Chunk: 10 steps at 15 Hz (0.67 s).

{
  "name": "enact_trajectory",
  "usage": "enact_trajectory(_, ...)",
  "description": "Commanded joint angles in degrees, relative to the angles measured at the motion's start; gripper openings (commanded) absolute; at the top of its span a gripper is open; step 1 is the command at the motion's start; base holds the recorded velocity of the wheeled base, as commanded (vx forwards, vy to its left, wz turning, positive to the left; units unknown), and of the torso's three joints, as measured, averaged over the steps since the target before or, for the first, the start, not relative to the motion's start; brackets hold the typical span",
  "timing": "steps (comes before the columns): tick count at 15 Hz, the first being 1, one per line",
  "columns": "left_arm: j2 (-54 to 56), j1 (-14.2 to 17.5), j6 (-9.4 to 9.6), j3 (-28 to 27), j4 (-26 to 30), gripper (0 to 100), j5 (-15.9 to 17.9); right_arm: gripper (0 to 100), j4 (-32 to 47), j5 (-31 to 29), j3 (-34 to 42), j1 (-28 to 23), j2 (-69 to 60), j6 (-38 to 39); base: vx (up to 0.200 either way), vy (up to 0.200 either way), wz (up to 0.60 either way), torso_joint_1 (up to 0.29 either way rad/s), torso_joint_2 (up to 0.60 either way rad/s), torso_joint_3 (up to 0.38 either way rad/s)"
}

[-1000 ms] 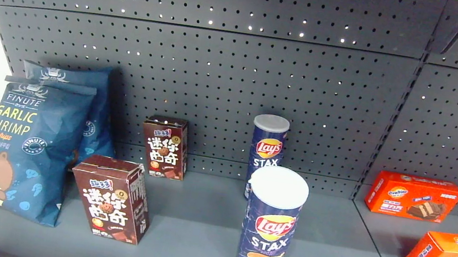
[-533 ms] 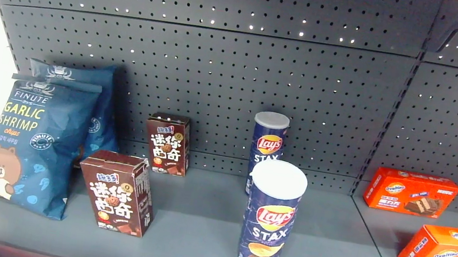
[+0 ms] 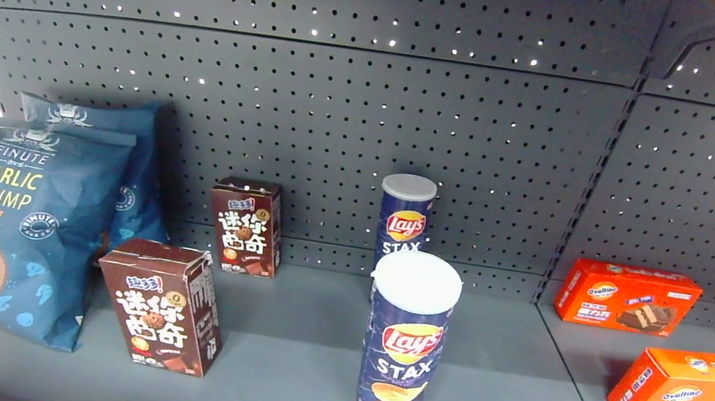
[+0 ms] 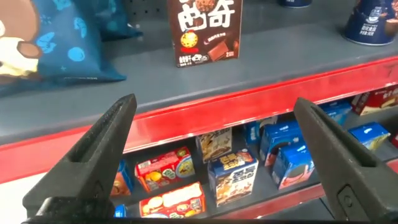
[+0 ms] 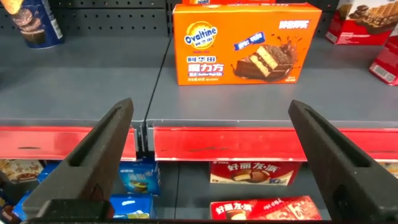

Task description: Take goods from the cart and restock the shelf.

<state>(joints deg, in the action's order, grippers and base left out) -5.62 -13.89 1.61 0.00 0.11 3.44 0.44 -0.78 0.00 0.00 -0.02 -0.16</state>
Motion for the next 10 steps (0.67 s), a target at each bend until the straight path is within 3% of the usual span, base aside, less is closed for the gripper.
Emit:
enact_trajectory(1,-0.18,0.0,0.06,0.0,0.07,100,-0.1,100,0.0,-0.01,0.0,0.0,0.02,-0.02,0.0,0.0,0.0,0.0,0.0,0.0)
enact_trajectory(2,-0.18,0.0,-0.12,0.0,-0.02,100,-0.71,100,0.0,-0.01,0.0,0.0,0.02,-0.02,0.0,0.0,0.0,0.0,0.0,0.0)
enact_trajectory(4,-0.18,0.0,-0.47,0.0,-0.02,100,-2.73,100,0.0,-0.01,0.0,0.0,0.02,-0.02,0.0,-0.2,0.0,0.002,0.0,0.002)
enact_trajectory(10,-0.18,0.0,-0.47,0.0,-0.02,100,-2.65,100,0.0,-0.01,0.0,0.0,0.02,-0.02,0.0,0.0,0.0,0.0,0.0,0.0)
